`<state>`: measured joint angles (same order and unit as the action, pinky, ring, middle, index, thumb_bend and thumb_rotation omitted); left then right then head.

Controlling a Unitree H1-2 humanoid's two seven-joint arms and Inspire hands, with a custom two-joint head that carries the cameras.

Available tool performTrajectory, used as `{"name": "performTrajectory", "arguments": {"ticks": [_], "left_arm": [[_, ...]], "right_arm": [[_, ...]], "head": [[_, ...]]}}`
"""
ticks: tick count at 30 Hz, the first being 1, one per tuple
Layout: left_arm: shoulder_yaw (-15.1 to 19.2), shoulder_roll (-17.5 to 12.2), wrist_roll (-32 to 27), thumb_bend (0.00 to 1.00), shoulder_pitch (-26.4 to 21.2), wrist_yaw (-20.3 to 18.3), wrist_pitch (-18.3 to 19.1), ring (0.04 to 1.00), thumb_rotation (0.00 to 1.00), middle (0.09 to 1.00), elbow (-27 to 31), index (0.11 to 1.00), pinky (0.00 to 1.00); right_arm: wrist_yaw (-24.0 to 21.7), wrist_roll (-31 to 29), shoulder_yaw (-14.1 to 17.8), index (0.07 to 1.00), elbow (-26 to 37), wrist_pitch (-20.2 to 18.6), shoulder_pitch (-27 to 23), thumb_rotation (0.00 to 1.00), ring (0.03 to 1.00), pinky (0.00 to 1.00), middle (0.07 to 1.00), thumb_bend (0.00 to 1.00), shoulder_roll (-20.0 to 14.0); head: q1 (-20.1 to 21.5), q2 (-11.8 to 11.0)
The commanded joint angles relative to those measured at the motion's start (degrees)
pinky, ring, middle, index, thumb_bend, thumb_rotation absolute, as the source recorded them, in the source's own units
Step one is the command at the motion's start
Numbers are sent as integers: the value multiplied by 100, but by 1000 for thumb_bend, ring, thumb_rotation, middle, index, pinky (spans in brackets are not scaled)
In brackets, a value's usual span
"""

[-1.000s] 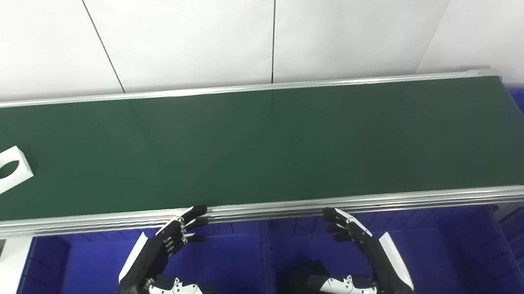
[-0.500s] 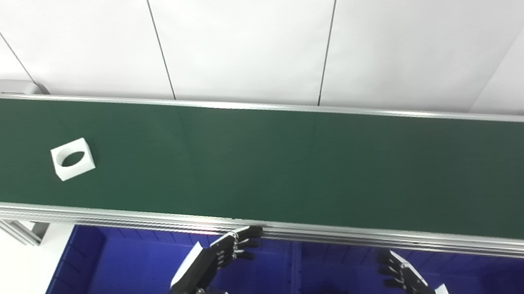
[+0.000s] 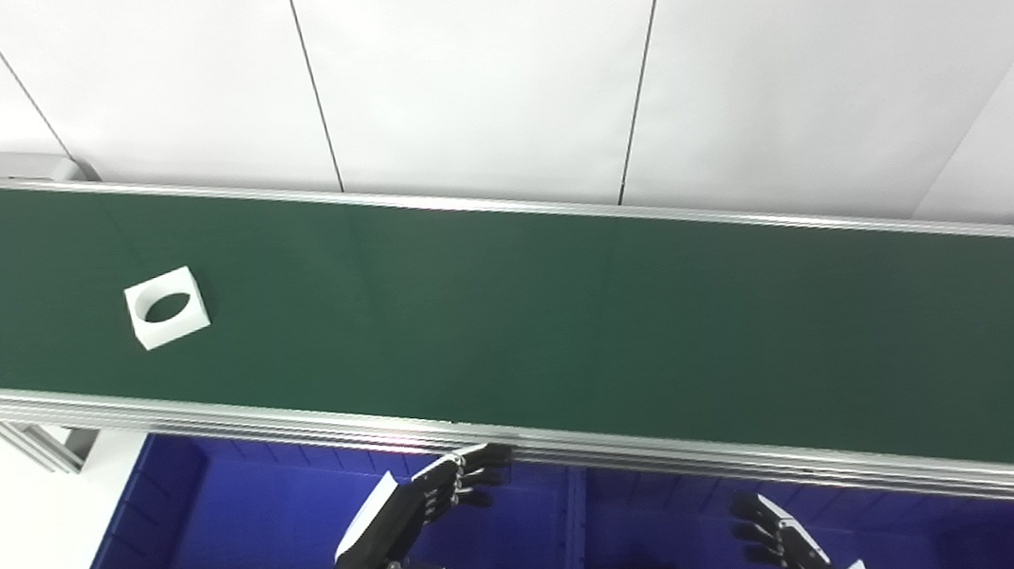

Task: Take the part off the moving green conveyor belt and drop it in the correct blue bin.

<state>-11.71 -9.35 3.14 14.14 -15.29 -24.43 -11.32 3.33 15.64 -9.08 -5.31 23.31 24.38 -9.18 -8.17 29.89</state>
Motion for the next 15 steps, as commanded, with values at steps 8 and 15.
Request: {"name": "performTrajectory", "arguments": {"ticks": [8,15], "left_arm": [[-65,-88,-167,945,-36,122,-249,765,91,816,210,785,691],[84,-175,-422,959,76,-22,-249,755,110,800,913,777,688]], "right_arm": [[122,-60,-19,860,-13,357,-55,223,802,760,844,861,-45],[106,-112,-24,863,-57,356,-95,211,811,775,851,863,-23]], "head": [[-180,-170],[-245,-214]]}}
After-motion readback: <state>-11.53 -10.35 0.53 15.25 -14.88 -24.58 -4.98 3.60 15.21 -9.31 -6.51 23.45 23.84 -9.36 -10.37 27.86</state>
